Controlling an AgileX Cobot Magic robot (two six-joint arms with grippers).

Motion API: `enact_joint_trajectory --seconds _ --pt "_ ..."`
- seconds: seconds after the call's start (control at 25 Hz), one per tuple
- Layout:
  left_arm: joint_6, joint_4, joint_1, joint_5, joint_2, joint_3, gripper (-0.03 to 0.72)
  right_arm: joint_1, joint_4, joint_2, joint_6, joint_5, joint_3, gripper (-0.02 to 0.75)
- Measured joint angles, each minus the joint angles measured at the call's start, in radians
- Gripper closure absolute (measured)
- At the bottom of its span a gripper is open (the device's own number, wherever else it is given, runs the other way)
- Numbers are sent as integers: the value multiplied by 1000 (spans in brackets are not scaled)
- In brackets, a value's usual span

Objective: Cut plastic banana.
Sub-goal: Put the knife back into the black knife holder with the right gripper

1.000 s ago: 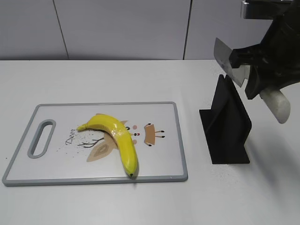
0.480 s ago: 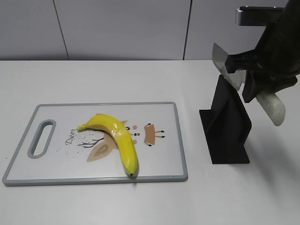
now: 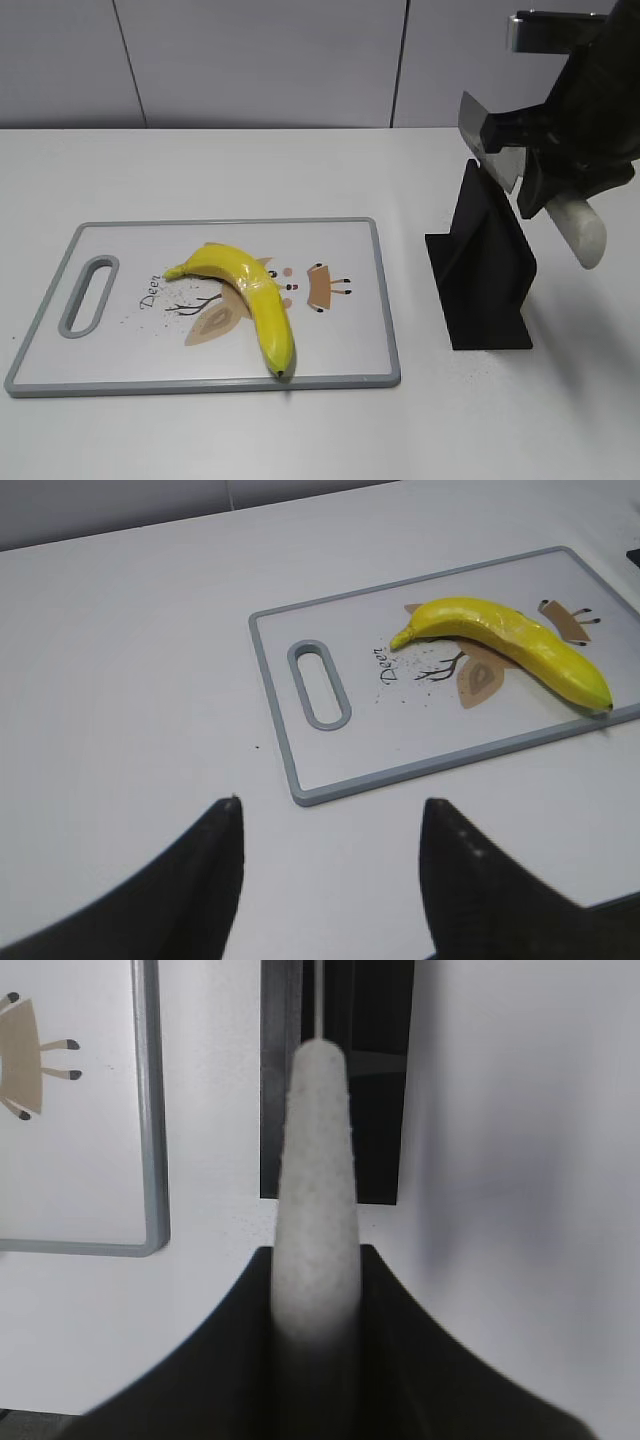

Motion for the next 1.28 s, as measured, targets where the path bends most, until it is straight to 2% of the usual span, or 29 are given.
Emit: enact_joint_trajectory --seconds 0.56,0.6,0.8,0.88,1.04,1.28 --pt "-1 3 0 0 0 0 158 0 23 55 2 4 62 575" --pt "-1 4 0 -1 0 0 160 0 23 55 2 4 62 559" --pt "-1 4 0 -1 0 0 168 0 25 55 2 -25 63 317" --pt "-1 4 0 -1 0 0 168 0 26 55 -1 -37 63 252" --pt "-1 4 0 -1 0 0 172 0 26 49 -26 -48 63 208" --pt "-1 4 0 -1 0 0 175 1 26 -91 -125 -27 66 204"
